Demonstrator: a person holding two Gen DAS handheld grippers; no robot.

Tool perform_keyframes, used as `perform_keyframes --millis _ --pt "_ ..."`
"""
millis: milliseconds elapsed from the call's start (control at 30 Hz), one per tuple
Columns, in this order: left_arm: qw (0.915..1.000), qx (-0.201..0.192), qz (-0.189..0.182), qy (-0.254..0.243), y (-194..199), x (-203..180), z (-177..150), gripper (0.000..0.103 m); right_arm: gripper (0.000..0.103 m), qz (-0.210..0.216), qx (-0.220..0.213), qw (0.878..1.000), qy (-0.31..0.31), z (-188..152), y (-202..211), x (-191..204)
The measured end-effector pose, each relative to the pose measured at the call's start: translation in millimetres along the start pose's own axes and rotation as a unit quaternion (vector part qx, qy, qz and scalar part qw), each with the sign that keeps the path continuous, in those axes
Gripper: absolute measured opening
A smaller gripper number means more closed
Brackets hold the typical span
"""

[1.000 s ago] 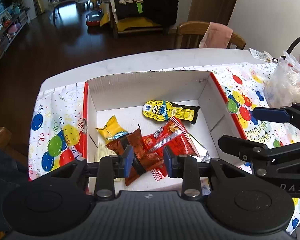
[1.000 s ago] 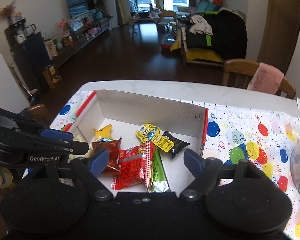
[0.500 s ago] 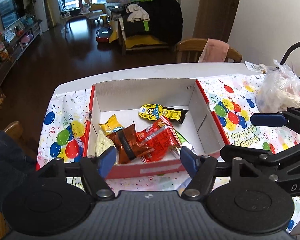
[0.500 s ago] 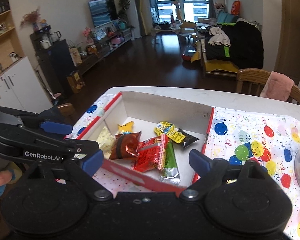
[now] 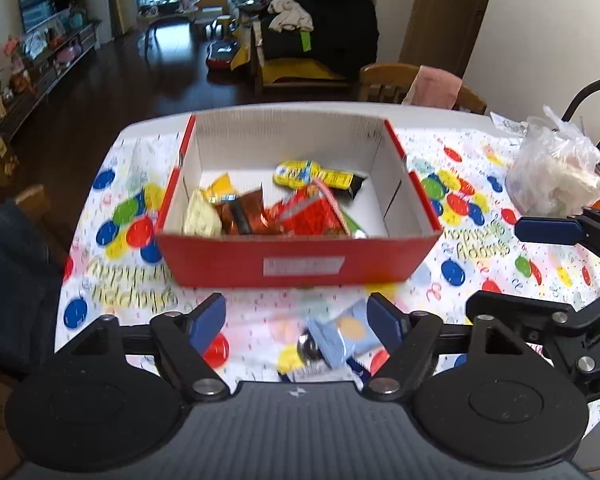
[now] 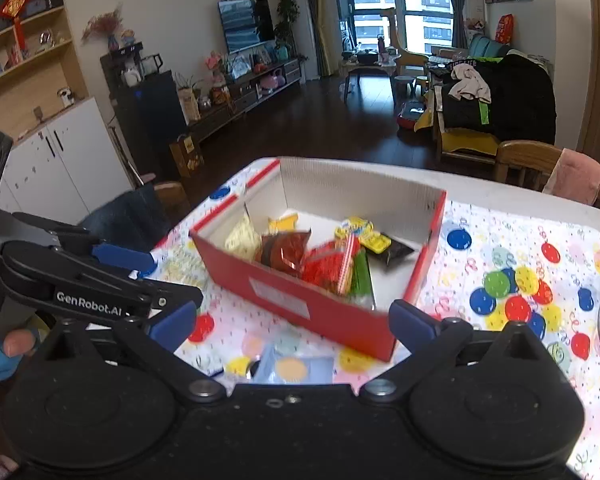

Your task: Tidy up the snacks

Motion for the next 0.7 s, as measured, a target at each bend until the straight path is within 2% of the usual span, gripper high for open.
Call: perform_keyframes --millis 367,467,600,700 --pt "0.9967 0.071 -0.027 0.030 -37 -16 -32 0.081 0.103 -0.015 0.038 0.999 0.012 -54 0 -19" --pt "0.9937 0.103 -0.040 0.017 -55 -26 -34 0.081 0.103 -0.018 0.054 0.998 0.023 -70 -5 -18" --pt "0.9883 0.139 -0.056 0.026 -78 -30 -33 0.081 0.103 -0.011 0.074 0.997 0.018 -85 -12 -17" --pt "0.9836 0.170 -0.053 0.030 -95 -30 -32 0.081 0.103 -0.014 0.086 0.996 0.021 -94 -18 -14"
Point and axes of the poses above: each gripper's, at about its wrist camera, not at the fingertips, and y roughly against the way its jaws point, x to its left, z to its top, the point moved 2 cm from there along -y, roughly the way its jaws point, and after that the axes turned 15 degrees about -y, right-handed, at the moved point
